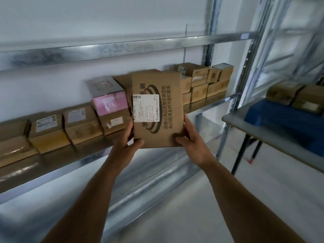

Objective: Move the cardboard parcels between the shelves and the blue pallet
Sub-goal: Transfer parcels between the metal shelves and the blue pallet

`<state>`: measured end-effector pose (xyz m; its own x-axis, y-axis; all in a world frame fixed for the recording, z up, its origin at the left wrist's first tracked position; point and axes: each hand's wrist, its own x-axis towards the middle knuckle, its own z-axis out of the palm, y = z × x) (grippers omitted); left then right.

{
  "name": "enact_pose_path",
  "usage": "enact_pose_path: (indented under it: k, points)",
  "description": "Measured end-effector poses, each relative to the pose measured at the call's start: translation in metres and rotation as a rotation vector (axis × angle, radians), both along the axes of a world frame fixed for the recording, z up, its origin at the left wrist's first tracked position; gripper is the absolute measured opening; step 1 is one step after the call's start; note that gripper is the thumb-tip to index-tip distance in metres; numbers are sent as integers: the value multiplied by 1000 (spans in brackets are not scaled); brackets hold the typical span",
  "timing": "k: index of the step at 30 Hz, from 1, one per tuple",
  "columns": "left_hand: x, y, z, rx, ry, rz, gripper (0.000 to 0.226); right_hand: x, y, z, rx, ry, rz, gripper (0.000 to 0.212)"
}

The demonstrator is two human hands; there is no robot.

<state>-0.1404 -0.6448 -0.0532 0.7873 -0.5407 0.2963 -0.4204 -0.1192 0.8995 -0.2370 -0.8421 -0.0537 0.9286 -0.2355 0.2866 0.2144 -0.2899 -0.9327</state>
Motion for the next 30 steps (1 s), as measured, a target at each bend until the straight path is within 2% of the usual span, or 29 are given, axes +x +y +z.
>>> enact_pose_path:
  k: [12, 23, 30]
  points:
    - [-8, -142, -5, 137, 56, -206, 70, -48, -116, -20, 58, 16, -239, 80]
    - [35, -320, -11, 177, 48, -396, 69, -37, -258, -21, 88, 136, -522, 78]
    - [55, -434, -6, 186, 84, -556, 63, -35, -344, -15, 94, 130, -677, 82]
